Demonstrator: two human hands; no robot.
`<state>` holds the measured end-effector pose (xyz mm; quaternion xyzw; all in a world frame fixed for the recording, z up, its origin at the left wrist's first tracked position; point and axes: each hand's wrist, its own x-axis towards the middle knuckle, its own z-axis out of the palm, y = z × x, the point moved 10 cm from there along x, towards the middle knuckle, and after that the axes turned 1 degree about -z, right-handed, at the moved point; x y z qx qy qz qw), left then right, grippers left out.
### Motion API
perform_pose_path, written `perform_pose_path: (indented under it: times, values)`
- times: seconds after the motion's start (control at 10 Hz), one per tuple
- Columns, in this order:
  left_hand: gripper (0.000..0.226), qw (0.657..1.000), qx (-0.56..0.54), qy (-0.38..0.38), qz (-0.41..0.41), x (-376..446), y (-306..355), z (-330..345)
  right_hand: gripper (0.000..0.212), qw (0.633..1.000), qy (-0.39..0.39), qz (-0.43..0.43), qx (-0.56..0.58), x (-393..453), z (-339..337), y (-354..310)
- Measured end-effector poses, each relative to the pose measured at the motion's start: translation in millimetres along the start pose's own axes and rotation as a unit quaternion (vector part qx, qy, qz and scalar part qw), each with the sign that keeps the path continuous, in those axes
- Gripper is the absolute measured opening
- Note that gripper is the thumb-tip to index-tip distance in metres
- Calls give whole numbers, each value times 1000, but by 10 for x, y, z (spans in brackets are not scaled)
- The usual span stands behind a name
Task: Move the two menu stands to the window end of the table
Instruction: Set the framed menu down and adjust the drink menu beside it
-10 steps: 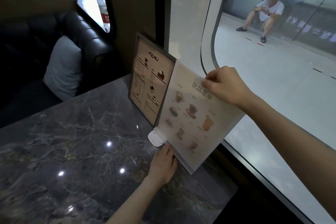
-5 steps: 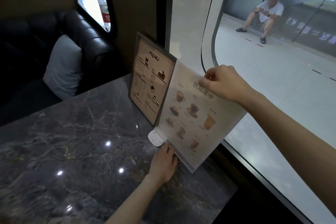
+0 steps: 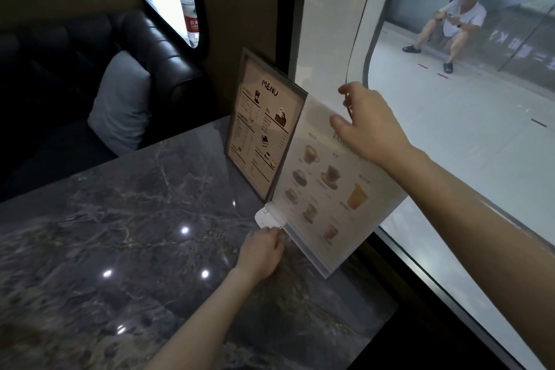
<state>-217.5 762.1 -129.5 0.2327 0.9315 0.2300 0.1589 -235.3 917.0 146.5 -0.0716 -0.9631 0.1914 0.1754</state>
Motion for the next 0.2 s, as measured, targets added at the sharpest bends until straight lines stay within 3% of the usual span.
perform_pose_path:
  times: [0.1,0.2]
  values:
    - [28,997,-51,28,-47,-49,-186,-381,40,996,76,-31,38,3,-86,-265]
    - [24,988,-97,90,-75,-122,-353,-948,29,976,156,-46,144,-57,-294,-608]
